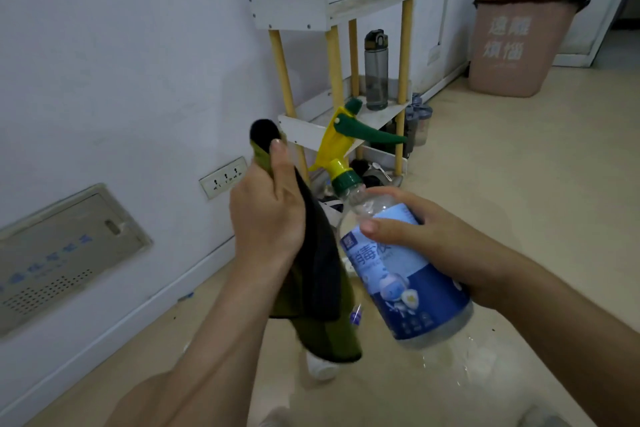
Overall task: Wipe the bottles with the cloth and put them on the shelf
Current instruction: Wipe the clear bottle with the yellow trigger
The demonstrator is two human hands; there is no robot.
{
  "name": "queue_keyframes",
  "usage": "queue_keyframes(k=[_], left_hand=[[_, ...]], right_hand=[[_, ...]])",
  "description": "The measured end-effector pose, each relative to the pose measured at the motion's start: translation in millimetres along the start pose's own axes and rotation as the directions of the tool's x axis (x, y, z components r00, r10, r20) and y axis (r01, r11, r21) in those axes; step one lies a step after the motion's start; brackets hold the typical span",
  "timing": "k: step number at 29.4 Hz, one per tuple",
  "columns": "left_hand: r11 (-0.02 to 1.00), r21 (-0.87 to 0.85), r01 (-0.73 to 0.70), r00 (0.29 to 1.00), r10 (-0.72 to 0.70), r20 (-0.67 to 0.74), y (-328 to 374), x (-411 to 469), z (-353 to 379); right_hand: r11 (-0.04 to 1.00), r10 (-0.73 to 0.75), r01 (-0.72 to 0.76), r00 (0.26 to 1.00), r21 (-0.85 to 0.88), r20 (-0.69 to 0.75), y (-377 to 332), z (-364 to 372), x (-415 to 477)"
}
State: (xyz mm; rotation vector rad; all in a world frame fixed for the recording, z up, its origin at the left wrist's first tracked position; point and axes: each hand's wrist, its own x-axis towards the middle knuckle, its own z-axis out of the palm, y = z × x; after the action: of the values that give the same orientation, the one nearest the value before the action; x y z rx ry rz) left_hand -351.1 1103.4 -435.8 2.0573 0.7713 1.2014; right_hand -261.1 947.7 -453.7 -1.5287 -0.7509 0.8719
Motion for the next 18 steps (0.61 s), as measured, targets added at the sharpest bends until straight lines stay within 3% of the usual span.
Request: queue_keyframes(k=[2,3,5,7,10,14,18], left_hand=[[0.973,-0.219,-0.078,0.997,0.076,-0.02,-2.4,4.3,-9.4],[0.957,-0.25,-0.149,0.988,0.156,0.008,-4.3,4.4,-11.2],[0.938,-0.139,-0.318,0.931,0.337,0.14,-5.2,0.7,-7.1],[0.911,0.016,-0.412,0.871,0.389,0.3,-4.3,-2.8,1.5],[0.967,-0.034,-0.252,0.895,0.247,0.371,-4.8,3.8,7.8],[0.996,-0.069,0.053,0.978,-0.037,0.207,-4.6,14.7,16.9],[0.944,-0.11,0.311,0.942,-0.291,0.169,-8.4,20.9,25.2]], right_hand=[[0.999,0.022,-0.021,1.0,0.042,-0.014,-1.6,-3.8,-0.1],[0.999,0.028,-0.027,1.0,0.044,-0.006,-0.5,-4.3,0.0],[0.998,0.042,-0.043,0.998,0.034,0.037,1.4,-2.1,-1.1],[0.997,0.04,-0.046,0.993,0.057,0.112,1.3,3.8,-3.2],[0.997,0.029,-0.041,0.986,0.071,0.163,-0.7,10.1,-5.2],[0.995,0.041,-0.026,0.987,-0.1,0.158,-0.2,7.6,-3.2],[0.965,0.08,-0.042,0.987,-0.26,0.137,-1.9,7.3,-4.6]])
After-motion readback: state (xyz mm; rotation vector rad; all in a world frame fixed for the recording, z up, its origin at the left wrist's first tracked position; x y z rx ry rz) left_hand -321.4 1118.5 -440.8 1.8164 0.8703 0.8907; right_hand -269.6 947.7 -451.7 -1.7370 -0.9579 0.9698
